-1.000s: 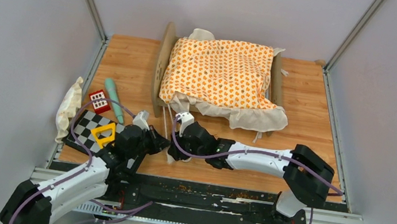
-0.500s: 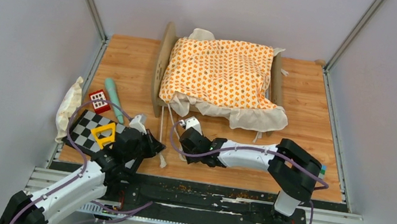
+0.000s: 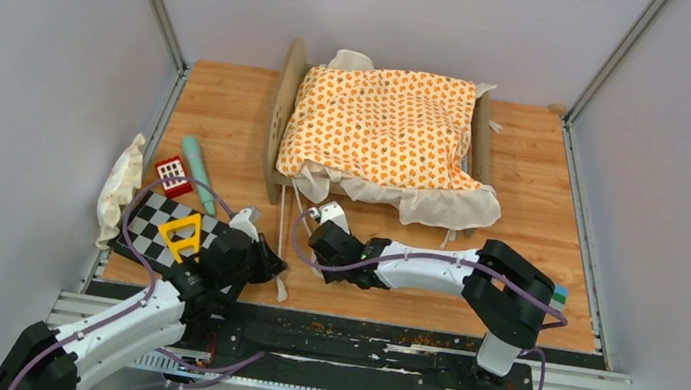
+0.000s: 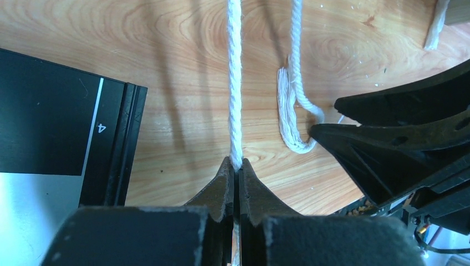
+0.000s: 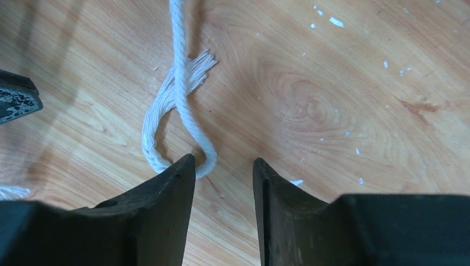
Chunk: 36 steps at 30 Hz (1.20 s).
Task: Set up the pet bed
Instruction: Cross the ropes on the bed frame, then adjust the mattress on the bed frame.
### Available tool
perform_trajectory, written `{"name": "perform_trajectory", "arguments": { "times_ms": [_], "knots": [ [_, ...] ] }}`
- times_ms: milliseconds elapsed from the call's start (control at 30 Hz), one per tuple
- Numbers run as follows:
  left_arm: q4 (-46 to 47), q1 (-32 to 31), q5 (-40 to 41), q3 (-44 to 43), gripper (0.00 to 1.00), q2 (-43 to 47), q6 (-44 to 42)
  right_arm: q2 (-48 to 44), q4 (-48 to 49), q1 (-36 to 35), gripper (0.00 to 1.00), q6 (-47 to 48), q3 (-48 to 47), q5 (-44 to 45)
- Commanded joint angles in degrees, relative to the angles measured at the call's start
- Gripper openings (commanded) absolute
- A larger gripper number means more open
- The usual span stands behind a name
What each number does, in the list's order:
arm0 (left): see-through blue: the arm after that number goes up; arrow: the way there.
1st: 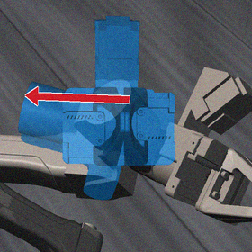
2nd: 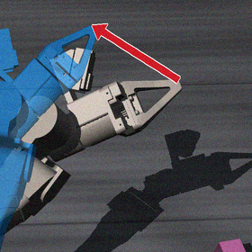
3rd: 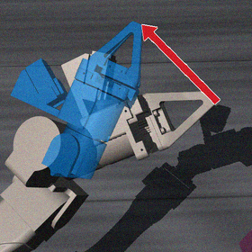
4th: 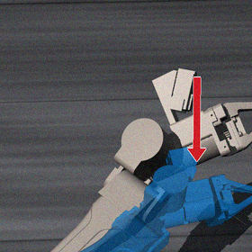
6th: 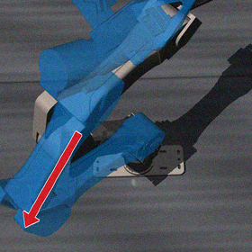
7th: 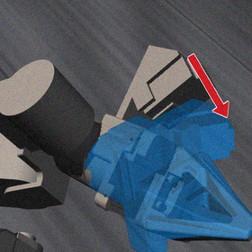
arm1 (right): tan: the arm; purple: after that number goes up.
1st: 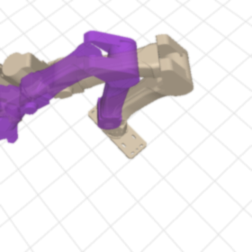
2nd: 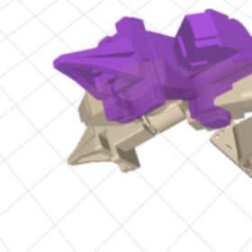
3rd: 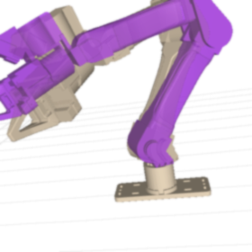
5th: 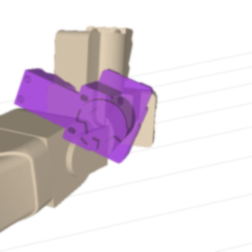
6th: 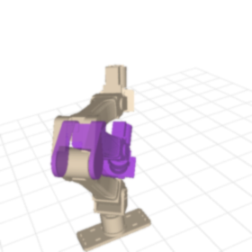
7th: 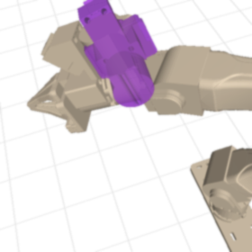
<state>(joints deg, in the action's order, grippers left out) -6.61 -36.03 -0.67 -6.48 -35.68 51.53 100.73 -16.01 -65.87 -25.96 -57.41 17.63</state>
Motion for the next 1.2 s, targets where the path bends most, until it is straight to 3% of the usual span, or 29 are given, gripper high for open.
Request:
{"name": "perform_trajectory", "arguments": {
  "times_ms": [0,200,467,667,833,900,1000,1167],
  "knots": [
    [-0.2,-0.8,0.6,0.4,0.00,-0.1,-0.1,-2.7,-1.2,1.0,0.40,5.7,-6.1,4.7],
    [-0.7,-0.8,0.6,0.2,0.00,0.0,-0.5,-0.9,0.3,7.7,0.17,11.2,-14.0,3.0],
    [-2.2,-0.9,0.6,0.2,0.00,0.7,-0.9,5.6,0.2,16.1,0.13,13.4,-22.8,-4.6],
    [-2.7,-0.9,2.4,0.1,0.00,1.6,-0.9,-3.2,-3.7,15.5,0.38,15.3,-24.4,-9.8],
    [-2.0,-0.9,2.1,-0.4,0.00,0.3,-1.5,-11.7,-1.4,16.6,0.53,18.7,-27.1,-4.3],
    [-1.9,-0.9,2.0,-0.8,0.00,-0.3,-1.8,-9.5,-4.8,18.9,0.61,20.8,-33.5,-1.1],
    [-1.3,-0.9,1.8,-1.1,0.00,-1.0,-2.0,-2.4,-10.0,23.6,0.81,22.5,-44.0,-1.4],
    [-0.8,-0.9,1.7,-1.0,0.00,-1.8,-2.0,12.0,-12.9,28.3,0.90,24.1,-60.6,-7.7]
  ]
}}
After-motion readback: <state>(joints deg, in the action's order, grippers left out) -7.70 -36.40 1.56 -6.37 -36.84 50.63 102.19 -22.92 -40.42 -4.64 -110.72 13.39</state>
